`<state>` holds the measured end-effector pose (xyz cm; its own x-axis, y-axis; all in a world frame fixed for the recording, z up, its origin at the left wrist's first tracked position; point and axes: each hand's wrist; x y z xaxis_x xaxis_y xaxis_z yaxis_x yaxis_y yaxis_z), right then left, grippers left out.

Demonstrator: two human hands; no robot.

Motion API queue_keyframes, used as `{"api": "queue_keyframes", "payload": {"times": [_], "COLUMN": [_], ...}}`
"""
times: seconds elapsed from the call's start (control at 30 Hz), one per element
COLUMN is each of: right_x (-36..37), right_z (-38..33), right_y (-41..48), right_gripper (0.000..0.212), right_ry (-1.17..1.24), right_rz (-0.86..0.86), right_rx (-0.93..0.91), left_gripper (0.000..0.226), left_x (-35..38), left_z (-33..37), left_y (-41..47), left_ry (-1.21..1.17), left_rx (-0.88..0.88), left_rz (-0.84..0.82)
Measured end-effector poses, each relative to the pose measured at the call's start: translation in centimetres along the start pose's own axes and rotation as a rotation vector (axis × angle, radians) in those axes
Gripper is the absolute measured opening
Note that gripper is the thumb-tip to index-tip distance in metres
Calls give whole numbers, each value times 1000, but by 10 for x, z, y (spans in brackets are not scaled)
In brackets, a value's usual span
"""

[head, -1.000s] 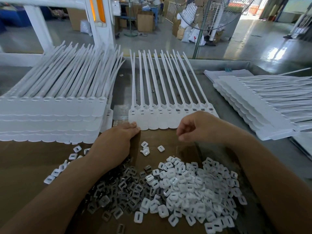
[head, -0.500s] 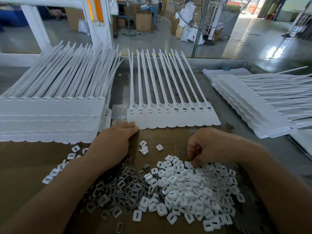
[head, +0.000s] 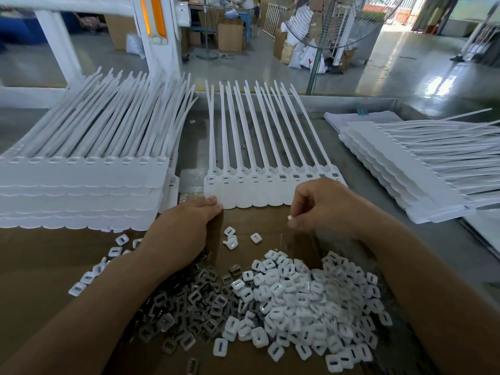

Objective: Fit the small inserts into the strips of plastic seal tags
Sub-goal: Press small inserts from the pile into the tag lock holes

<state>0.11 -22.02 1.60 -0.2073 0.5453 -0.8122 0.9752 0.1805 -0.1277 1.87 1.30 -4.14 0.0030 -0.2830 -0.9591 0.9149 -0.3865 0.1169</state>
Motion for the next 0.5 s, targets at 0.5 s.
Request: {"api": "queue_keyframes", "payload": {"times": [0.5], "right_x": [1], "right_z": [17], "right_y": [55], "right_gripper": [16], "right_ry": [202], "right_rz": [337], "right_rx": [109], "left_gripper": [50], "left_x": [2], "left_z": [-2], "left_y": [-2], "left_ry": [-24], "left_rx": [12], "left_rz": [25]}}
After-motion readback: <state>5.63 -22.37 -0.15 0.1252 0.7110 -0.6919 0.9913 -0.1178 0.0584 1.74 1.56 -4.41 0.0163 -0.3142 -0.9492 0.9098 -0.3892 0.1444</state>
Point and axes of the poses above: each hand's wrist, its own y-axis towards the middle knuckle, its own x-axis out of the palm, z = x × y
